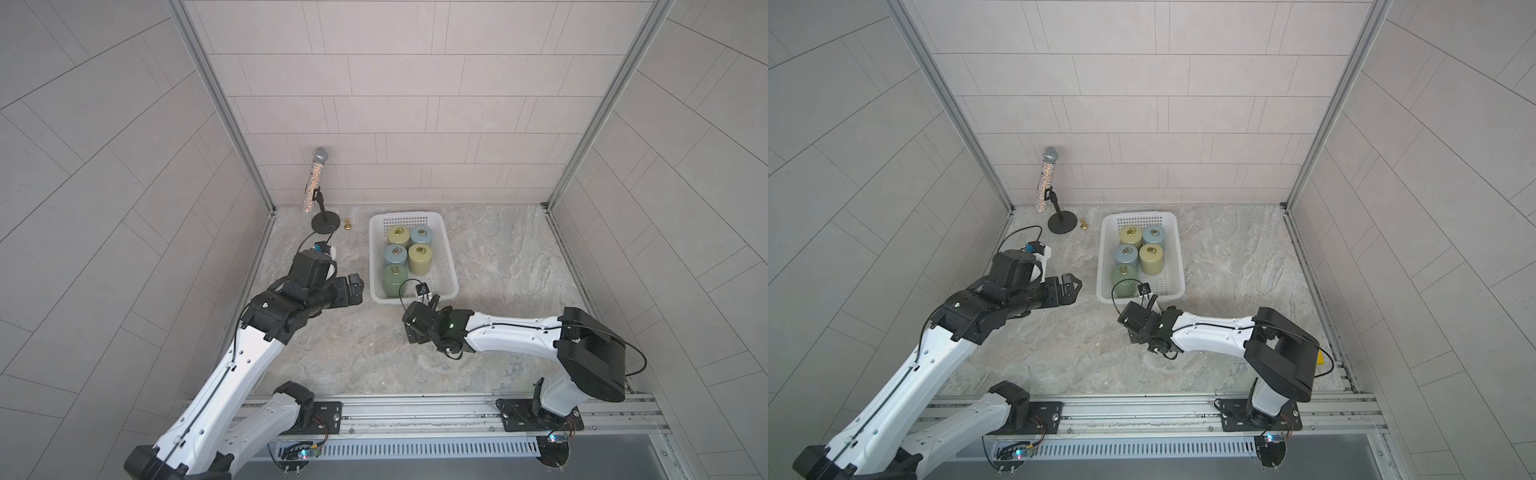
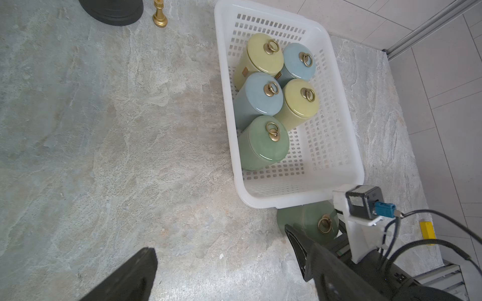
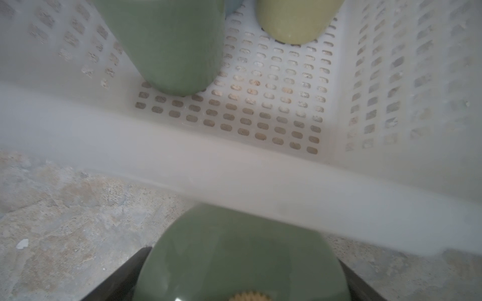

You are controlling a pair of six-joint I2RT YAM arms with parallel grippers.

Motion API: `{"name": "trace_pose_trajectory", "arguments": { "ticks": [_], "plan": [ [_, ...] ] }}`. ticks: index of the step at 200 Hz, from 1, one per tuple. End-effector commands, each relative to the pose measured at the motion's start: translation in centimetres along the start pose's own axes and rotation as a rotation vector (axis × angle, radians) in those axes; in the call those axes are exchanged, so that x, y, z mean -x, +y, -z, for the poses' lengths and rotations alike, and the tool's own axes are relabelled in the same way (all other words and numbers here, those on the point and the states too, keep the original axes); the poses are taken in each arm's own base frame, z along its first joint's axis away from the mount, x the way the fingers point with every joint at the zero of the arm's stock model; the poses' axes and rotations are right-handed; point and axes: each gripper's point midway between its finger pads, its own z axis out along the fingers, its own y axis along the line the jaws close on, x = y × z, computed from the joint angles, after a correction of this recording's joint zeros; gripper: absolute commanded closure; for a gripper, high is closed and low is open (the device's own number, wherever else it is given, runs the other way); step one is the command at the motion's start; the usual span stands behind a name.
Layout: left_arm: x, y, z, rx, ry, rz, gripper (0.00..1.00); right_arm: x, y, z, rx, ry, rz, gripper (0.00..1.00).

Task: Take the tea canister out of the basket
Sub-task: Place the tea canister at the center of the board.

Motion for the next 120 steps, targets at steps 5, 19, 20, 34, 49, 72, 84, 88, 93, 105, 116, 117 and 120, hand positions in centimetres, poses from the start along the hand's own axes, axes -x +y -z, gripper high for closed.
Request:
{"name": "trace_pose_trajectory", "arguments": {
  "ticks": [5, 19, 20, 34, 49, 72, 84, 88, 93, 105, 116, 117, 120],
  "plan": [
    [-0.2, 0.0, -0.2, 0.004, 0.009, -0.011, 0.0, 1.6, -0.7, 2.4, -0.007, -0.038, -0.008, 0.0],
    [-0.2, -0.1, -0.5, 0.0, 0.014, -0.016, 0.0, 2.0, -1.0, 3.5, 0.009, -0.046, -0.006, 0.0],
    [-0.2, -0.1, -0.5, 0.0, 0.015, -0.016, 0.0, 2.0, -1.0, 3.6, 0.01, -0.046, -0.006, 0.0],
    [-0.2, -0.3, -0.7, -0.007, 0.021, -0.021, 0.0, 2.4, -1.4, 4.9, 0.027, -0.057, -0.001, 0.0],
    [-0.3, -0.6, -1.1, -0.02, 0.033, -0.031, 0.0, 2.8, -1.7, 6.3, 0.056, -0.077, 0.011, 0.0],
    [-0.6, -1.0, -1.8, -0.029, 0.058, -0.051, 0.0, 3.6, -2.7, 8.4, 0.073, -0.101, 0.026, 0.0],
    [-0.6, -1.3, -2.4, -0.031, 0.072, -0.062, 0.0, 4.1, -3.4, 9.3, 0.08, -0.116, 0.018, 0.0],
    [-0.7, -1.4, -2.6, -0.029, 0.079, -0.068, 0.0, 4.3, -3.6, 9.5, 0.086, -0.12, 0.012, 0.0],
    [-0.7, -1.6, -2.9, -0.028, 0.085, -0.072, 0.0, 4.5, -3.9, 9.7, 0.091, -0.123, 0.002, 0.0],
    [-0.6, -2.2, -3.5, -0.029, 0.097, -0.091, 0.0, 5.0, -4.5, 10.1, 0.112, -0.127, -0.027, 0.0],
    [-0.6, -2.6, -4.2, -0.019, 0.105, -0.111, 0.0, 5.5, -5.0, 10.5, 0.134, -0.134, -0.046, 0.0],
    [-0.6, -2.7, -4.3, -0.018, 0.106, -0.112, 0.0, 5.6, -5.0, 10.5, 0.136, -0.135, -0.045, 0.0],
    [-0.5, -2.8, -4.5, -0.016, 0.107, -0.119, 0.0, 5.7, -5.1, 10.7, 0.142, -0.139, -0.047, 0.0]
  ]
}}
